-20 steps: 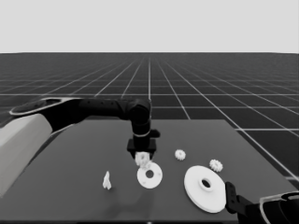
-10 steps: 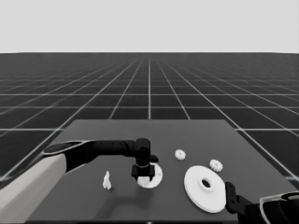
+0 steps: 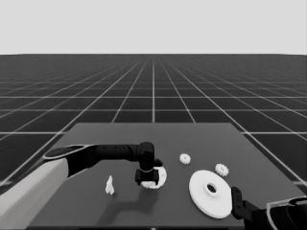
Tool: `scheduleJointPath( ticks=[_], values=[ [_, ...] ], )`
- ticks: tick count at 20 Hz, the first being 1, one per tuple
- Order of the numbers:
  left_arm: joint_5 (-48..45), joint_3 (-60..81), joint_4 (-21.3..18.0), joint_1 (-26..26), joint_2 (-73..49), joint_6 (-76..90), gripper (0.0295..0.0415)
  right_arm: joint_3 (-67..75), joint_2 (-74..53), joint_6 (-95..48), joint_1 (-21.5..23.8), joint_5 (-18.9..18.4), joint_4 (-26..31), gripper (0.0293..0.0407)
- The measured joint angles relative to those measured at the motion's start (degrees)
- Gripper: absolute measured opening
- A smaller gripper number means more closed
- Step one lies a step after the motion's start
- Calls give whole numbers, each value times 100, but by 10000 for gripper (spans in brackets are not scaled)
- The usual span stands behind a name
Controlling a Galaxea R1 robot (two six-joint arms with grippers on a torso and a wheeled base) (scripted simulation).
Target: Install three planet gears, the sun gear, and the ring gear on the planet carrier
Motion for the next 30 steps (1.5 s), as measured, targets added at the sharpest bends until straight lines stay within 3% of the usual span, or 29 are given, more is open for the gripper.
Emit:
scheduleJointPath(
  ticks=[1, 2, 3, 4, 6, 10, 11, 12, 13, 14, 16, 21, 22, 23, 24, 26, 30],
  values=[
    [0, 0, 0, 0, 0, 0, 385, 0, 0, 0, 0, 0, 0, 385],
    [234, 682, -891, -710, -131, -517, 385, 0, 0, 0, 0, 0, 0, 385],
    [199, 891, -1531, -1447, -140, -719, 385, 0, 0, 0, 0, 0, 0, 385],
    [125, 897, -1926, -1895, -128, -740, 385, 0, 0, 0, 0, 0, 0, 385],
    [51, 821, -2293, -2297, -111, -682, 385, 0, 0, 0, 0, 0, 0, 385],
    [22, 761, -2460, -2463, -101, -629, 385, 0, 0, 0, 0, 0, 0, 385],
    [20, 757, -2469, -2471, -101, -625, 385, 0, 0, 0, 0, 0, 0, 385],
    [-2046, 2603, -1636, -2702, -1646, 2150, 409, 0, 0, 0, 0, 0, 0, 385],
    [-3294, 3795, -1130, -2875, -3794, 5015, 407, 0, 0, 0, 0, 0, 0, 385],
    [-4028, 4508, -835, -2976, -5058, 7412, 403, 0, 0, 0, 0, 0, 0, 385],
    [-4716, 5189, -559, -3071, -6190, 9670, 389, 0, 0, 0, 0, 0, 0, 385],
    [-5055, 5522, -423, -3122, -6718, 10781, 385, 0, 0, 0, 0, 0, 0, 385],
    [-5066, 5532, -419, -3124, -6733, 10816, 385, -1243, 1717, 2694, 2132, -1880, 2753, 399],
    [-5072, 5538, -417, -3125, -6742, 10836, 385, -3289, 3209, 3637, 3208, -1984, 3797, 393],
    [-5076, 5542, -415, -3126, -6747, 10848, 385, -4918, 4015, 3748, 3309, -2095, 3979, 389],
    [-5079, 5545, -414, -3126, -6752, 10859, 385, -6844, 4897, 3619, 3290, -2247, 4075, 385],
    [-5081, 5546, -413, -3127, -6754, 10865, 385, -8053, 5448, 3389, 3263, -2333, 4093, 385]
  ],
)
